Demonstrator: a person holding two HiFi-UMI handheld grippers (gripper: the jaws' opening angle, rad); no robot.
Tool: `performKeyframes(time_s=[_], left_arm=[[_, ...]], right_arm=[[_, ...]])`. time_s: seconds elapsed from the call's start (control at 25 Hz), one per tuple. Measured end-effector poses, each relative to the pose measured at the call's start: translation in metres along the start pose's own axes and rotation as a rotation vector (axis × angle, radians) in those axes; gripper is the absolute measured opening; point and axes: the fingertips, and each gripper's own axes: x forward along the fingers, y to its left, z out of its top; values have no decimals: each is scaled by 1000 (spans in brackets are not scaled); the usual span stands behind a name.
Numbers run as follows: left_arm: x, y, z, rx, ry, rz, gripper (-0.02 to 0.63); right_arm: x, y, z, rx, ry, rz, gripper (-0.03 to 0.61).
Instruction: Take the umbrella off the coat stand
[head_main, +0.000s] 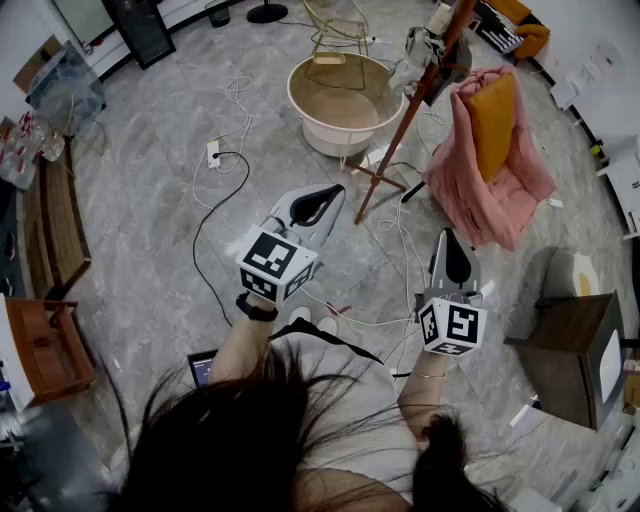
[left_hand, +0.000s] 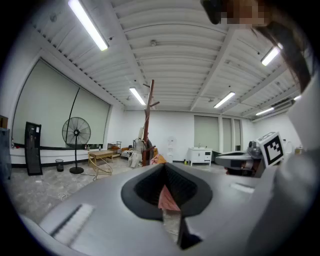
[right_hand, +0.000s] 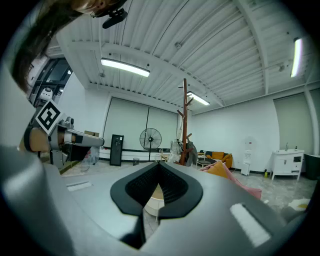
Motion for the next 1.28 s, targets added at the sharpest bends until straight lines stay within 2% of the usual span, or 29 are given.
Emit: performKeyframes(time_s=[0.44,0.72,1.04,1.28], left_arm=[[-18,-7,-3,6,-10,73,58],[-17,2,-10,-7,1,104,58],[14,53,-8,-17,-10,93,58],[53,111,4,-12,-9,57,58]], right_arm=[[-14,-2,-10,45,-17,38,4],[-3,1,-15,59,-8,77,5],[58,7,-13,63,-13,79,12],[126,15,-1,69,-16,62,58]])
